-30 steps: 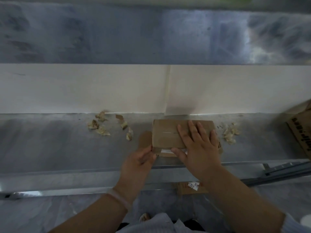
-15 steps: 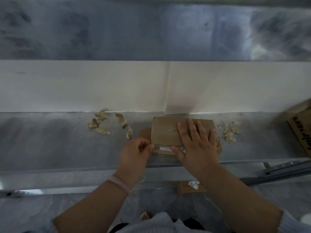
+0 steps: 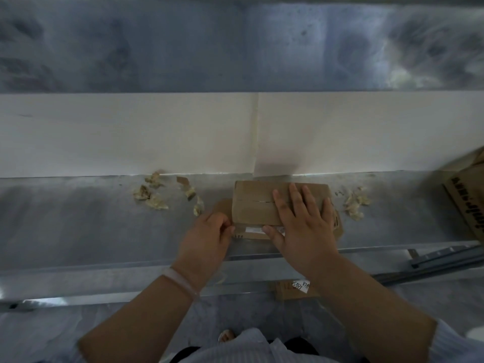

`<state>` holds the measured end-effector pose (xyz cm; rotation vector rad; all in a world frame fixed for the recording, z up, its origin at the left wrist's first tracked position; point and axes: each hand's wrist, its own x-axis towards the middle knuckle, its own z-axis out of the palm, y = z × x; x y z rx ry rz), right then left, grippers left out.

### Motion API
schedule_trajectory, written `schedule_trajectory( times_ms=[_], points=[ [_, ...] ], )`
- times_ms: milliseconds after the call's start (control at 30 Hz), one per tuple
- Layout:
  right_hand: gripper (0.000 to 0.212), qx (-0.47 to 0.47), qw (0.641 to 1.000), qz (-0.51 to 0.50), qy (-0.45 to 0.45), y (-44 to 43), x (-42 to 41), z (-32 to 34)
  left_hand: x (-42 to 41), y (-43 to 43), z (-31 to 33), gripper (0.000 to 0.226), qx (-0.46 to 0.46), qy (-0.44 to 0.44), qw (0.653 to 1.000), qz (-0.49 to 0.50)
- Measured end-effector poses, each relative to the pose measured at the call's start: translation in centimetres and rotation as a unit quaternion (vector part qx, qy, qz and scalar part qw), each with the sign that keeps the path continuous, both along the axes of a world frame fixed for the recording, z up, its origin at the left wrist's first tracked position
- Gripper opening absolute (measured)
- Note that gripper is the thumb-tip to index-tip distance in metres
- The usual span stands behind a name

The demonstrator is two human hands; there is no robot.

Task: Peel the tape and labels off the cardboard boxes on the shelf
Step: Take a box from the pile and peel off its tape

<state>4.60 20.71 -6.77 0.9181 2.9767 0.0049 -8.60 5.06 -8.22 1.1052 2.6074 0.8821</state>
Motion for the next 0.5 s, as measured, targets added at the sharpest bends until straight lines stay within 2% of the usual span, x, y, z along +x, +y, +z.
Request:
schedule_trajectory(
  times_ms=[133,233,300,400,467,500],
  points=[
    [0.076,-0.002,1.000,0.001,-0.007,0.1,0.1,-0.1,-0.1,0.2,0.5,0.012,-0.023,0.011,1.000,-0.016],
    [0.075,-0.014,1.000,0.003,0.000,0.0,0.0,0.1,-0.6,0.3,0.0,0.016,-0.009,-0.095,0.995,-0.005],
    [0.071,-0.027,0.999,0.006,0.019,0.1,0.1,0.2,-0.7,0.2,-0.4,0.017,0.033,-0.150,0.988,0.009],
    [0.062,-0.105,0.987,0.030,0.121,1.0,1.3,0.8,-0.4,0.3,-0.4,0.013,0.140,-0.171,0.975,0.036],
    [0.056,-0.183,0.963,0.022,0.199,1.9,2.8,1.3,-0.3,0.8,0.1,0.033,0.179,-0.244,0.953,-0.004],
    [0.059,-0.188,0.953,-0.002,0.237,2.1,3.5,1.3,-0.4,1.1,0.3,0.041,0.175,-0.272,0.946,-0.039]
  ],
)
